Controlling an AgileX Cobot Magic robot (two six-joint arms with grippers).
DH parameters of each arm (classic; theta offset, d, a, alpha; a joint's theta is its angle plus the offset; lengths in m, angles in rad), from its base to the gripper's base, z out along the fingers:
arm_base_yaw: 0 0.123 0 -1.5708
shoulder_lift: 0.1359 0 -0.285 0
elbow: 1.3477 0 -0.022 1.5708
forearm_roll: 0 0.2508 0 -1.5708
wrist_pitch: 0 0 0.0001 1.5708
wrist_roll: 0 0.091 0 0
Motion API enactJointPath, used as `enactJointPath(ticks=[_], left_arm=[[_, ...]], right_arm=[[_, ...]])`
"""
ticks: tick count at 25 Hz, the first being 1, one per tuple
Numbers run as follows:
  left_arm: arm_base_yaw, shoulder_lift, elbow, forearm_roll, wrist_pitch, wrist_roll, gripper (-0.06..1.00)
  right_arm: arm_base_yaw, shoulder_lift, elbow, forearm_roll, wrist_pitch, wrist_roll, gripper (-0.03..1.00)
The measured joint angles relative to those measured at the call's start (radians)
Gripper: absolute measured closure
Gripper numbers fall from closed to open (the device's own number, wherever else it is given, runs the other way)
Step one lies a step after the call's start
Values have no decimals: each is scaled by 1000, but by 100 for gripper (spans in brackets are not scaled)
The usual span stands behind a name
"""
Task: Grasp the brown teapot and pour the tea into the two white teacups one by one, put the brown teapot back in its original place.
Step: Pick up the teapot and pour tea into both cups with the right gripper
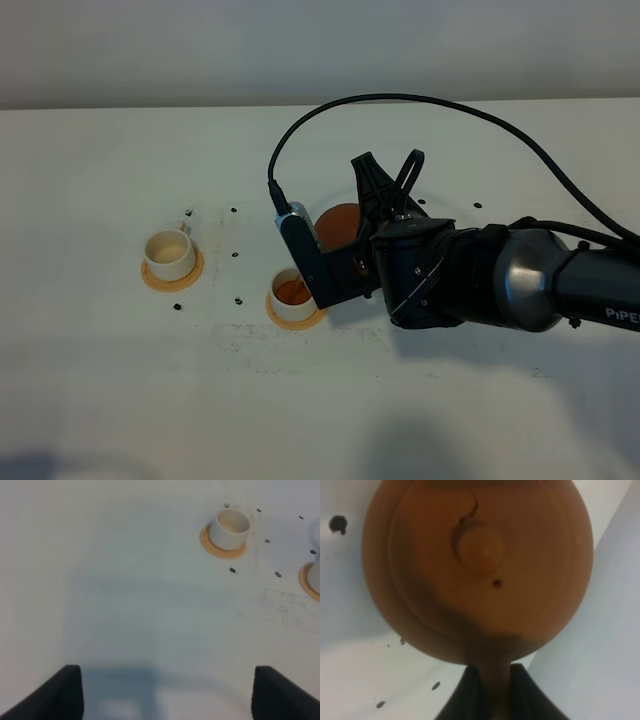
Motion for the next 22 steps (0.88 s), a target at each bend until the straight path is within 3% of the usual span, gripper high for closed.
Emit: enactJointPath(ticks=[22], left_arm=[[0, 0, 0, 0, 0, 0, 27]], right_arm=[[0, 0, 0, -49, 7, 0, 87]])
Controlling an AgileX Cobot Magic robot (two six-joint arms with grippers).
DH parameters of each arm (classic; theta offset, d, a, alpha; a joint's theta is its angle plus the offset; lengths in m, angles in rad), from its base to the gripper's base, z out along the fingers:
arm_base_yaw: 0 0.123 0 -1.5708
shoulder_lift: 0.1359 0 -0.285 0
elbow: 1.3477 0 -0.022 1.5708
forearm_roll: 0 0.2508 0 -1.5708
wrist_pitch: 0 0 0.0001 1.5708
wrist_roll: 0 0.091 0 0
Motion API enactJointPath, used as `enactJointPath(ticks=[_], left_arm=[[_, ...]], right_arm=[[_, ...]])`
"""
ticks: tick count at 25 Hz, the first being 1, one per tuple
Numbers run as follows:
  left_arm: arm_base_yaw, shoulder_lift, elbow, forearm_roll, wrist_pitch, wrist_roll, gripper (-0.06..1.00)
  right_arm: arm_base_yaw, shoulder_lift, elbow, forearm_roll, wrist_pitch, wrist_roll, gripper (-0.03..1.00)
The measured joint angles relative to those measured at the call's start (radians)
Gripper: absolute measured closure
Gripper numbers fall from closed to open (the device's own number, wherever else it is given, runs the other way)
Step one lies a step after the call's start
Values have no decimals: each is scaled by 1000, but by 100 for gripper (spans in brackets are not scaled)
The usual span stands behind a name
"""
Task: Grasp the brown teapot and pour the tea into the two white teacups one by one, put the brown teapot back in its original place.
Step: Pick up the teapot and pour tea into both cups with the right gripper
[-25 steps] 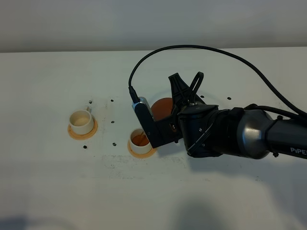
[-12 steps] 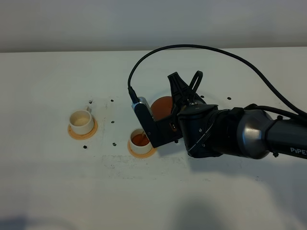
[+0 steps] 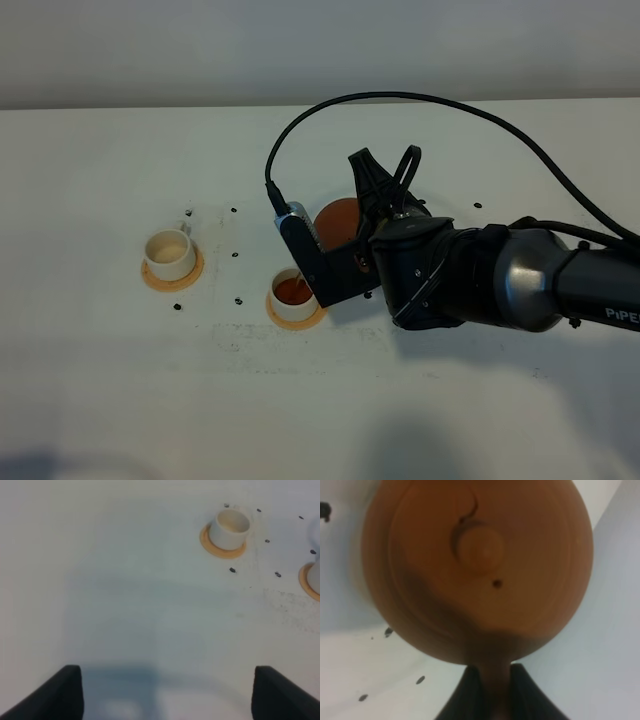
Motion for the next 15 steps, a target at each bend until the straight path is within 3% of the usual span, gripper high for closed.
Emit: enactJointPath(ticks=[15], left_arm=[[0, 0, 0, 0, 0, 0, 27]], right_arm=[[0, 0, 0, -22, 6, 1, 87]])
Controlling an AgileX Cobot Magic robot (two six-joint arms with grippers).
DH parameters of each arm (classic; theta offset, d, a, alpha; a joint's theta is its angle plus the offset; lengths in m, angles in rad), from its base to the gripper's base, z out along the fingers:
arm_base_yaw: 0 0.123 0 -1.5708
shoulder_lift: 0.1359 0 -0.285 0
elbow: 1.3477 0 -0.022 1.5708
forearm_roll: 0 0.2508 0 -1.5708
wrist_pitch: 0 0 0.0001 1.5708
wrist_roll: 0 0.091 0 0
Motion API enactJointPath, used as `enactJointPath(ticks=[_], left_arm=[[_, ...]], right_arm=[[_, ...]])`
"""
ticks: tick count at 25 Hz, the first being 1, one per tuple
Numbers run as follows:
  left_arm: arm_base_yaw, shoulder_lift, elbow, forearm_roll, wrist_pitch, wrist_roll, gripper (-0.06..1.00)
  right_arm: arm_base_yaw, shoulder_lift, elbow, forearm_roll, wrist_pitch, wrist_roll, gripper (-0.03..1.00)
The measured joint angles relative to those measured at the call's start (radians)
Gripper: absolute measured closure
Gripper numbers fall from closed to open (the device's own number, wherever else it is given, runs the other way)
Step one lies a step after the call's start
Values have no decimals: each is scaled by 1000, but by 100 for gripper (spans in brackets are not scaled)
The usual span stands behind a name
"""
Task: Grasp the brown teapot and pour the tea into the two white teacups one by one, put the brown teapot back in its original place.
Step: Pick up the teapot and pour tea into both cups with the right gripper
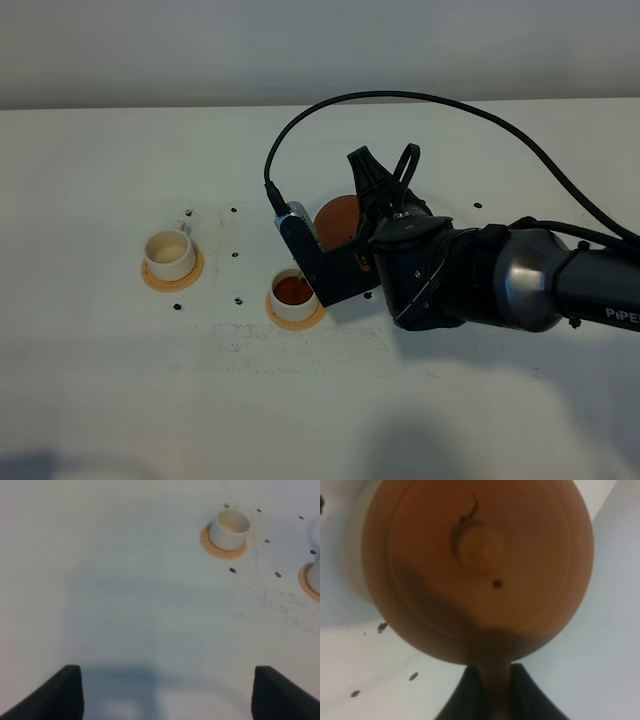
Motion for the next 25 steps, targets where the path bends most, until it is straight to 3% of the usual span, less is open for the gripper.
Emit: enactJointPath(ticks=[16, 25], left_arm=[[0, 0, 0, 0, 0, 0, 27], [0, 0, 0, 0, 0, 0, 27]], right_arm=[[0, 0, 0, 0, -8, 38, 87], [0, 0, 0, 93, -48, 53, 87]])
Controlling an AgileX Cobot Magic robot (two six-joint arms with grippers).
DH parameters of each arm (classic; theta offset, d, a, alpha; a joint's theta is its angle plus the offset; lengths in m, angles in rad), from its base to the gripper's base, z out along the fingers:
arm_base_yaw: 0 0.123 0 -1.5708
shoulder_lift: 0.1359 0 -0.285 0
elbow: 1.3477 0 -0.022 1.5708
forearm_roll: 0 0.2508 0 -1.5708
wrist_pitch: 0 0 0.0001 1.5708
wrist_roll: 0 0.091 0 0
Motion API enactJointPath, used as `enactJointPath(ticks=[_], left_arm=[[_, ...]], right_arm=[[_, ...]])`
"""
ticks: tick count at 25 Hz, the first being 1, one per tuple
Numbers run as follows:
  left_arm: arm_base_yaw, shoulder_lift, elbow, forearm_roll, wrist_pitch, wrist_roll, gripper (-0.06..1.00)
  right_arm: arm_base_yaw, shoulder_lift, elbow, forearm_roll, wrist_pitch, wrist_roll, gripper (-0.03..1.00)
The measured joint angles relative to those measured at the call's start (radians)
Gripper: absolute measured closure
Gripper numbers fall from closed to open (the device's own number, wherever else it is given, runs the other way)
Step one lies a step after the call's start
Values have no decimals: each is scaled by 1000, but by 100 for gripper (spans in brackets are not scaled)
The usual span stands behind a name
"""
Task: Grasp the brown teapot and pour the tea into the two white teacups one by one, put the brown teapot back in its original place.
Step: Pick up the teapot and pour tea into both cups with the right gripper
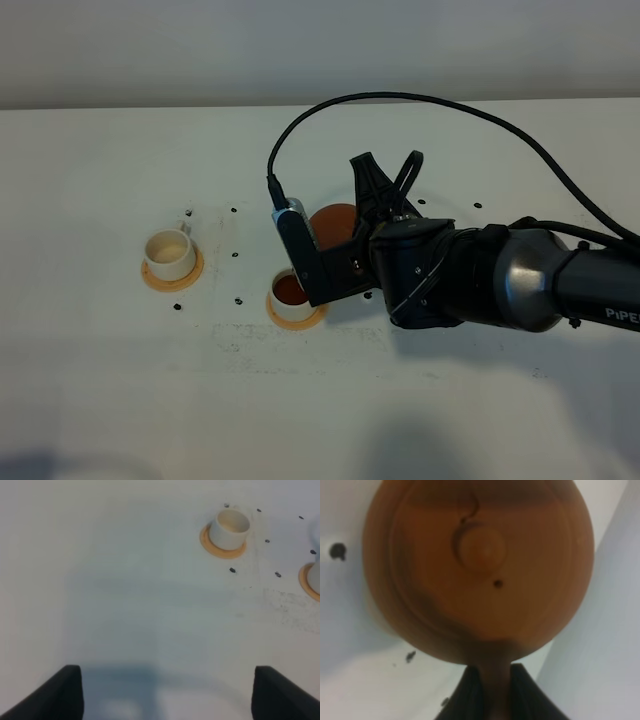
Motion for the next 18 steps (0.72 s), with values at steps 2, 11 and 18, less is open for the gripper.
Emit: enactJointPath(ticks=[2, 11, 18], left_arm=[[0, 0, 0, 0, 0, 0, 27], [0, 0, 0, 0, 0, 0, 27], [0, 0, 0, 0, 0, 0, 27]], right_arm=[[0, 0, 0, 15, -1, 0, 87], [0, -94, -103, 252, 73, -6, 87], [0, -142, -112, 644, 121, -21, 87]])
